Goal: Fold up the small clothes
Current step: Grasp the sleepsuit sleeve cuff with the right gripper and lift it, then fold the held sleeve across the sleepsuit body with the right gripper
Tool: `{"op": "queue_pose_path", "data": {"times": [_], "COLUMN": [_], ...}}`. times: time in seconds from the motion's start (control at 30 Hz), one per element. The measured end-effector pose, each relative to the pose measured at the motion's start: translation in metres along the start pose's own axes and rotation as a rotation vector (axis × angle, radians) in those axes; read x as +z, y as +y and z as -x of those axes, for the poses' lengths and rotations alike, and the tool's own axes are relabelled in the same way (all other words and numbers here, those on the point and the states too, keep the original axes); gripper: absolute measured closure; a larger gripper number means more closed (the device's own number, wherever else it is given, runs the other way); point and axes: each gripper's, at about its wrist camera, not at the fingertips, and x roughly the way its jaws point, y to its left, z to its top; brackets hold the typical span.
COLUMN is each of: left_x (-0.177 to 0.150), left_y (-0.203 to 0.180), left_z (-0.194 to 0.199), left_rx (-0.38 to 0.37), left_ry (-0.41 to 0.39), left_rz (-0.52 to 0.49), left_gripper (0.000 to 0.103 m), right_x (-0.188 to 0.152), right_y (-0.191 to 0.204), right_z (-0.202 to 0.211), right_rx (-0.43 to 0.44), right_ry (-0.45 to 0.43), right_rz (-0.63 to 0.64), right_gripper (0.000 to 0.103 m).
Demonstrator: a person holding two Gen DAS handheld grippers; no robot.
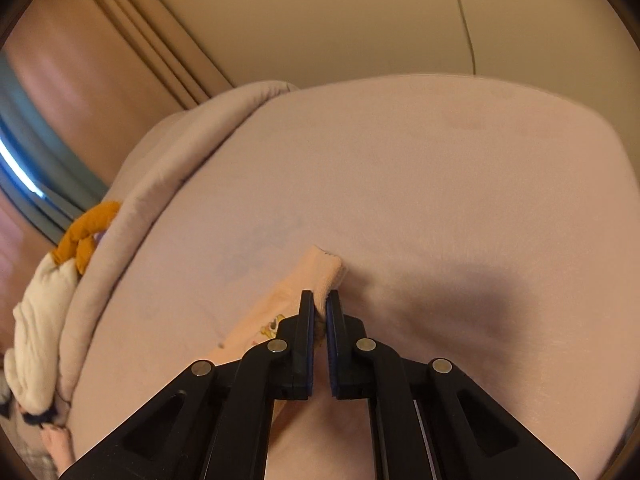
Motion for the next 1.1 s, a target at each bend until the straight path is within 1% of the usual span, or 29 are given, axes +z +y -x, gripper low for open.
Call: {"op": "queue_pose_path", "data": {"times": [0.1,0.17,0.23,0.33,0.37,0.4,0.5,0.57,0.67,0.73,0.83,0.9,1.1], "left_x": [0.001,0.001,0.002,0.002,0.001,0.001,0.001,0.0,-0.002,-0.003,-0.005,-0.006,-0.007], "left_y": [0.003,0.005,0.008,0.012,0.013,0.014,0.017,0.02,0.024,0.026,0.03,0.032,0.036], "left_z": [0.005,0.01,0.015,0.022,0.024,0.026,0.032,0.037,0.041,0.044,0.048,0.05,0.051], "left_rx": [-0.006,-0.011,-0.02,-0.029,-0.033,-0.037,-0.044,-0.04,-0.039,-0.044,-0.045,-0.045,-0.045], "left_ry": [-0.009,-0.017,-0.029,-0.038,-0.04,-0.043,-0.053,-0.059,-0.063,-0.065,-0.068,-0.071,-0.071], "left_rz": [0.009,0.015,0.024,0.034,0.036,0.037,0.037,0.039,0.047,0.056,0.062,0.061,0.074], "left_gripper": [0.015,0.015,0.015,0.015,0.015,0.015,0.015,0.015,0.015,0.015,0.015,0.014,0.014], "right_x": [0.006,0.003,-0.005,-0.027,-0.034,-0.037,-0.06,-0.08,-0.104,-0.118,-0.127,-0.137,-0.175], "right_y": [0.032,0.061,0.09,0.126,0.139,0.152,0.182,0.198,0.219,0.228,0.245,0.239,0.242], "right_z": [0.033,0.064,0.091,0.128,0.136,0.134,0.144,0.153,0.153,0.148,0.121,0.117,0.111], "right_rx": [0.054,0.12,0.204,0.293,0.319,0.347,0.408,0.443,0.474,0.492,0.524,0.538,0.557], "right_ry": [-0.091,-0.132,-0.161,-0.191,-0.195,-0.193,-0.156,-0.13,-0.111,-0.093,-0.037,0.01,0.095], "right_rz": [0.109,0.187,0.263,0.377,0.413,0.443,0.524,0.579,0.657,0.703,0.739,0.763,0.817], "right_gripper": [0.097,0.097,0.097,0.097,0.097,0.097,0.097,0.097,0.097,0.097,0.097,0.097,0.097]}}
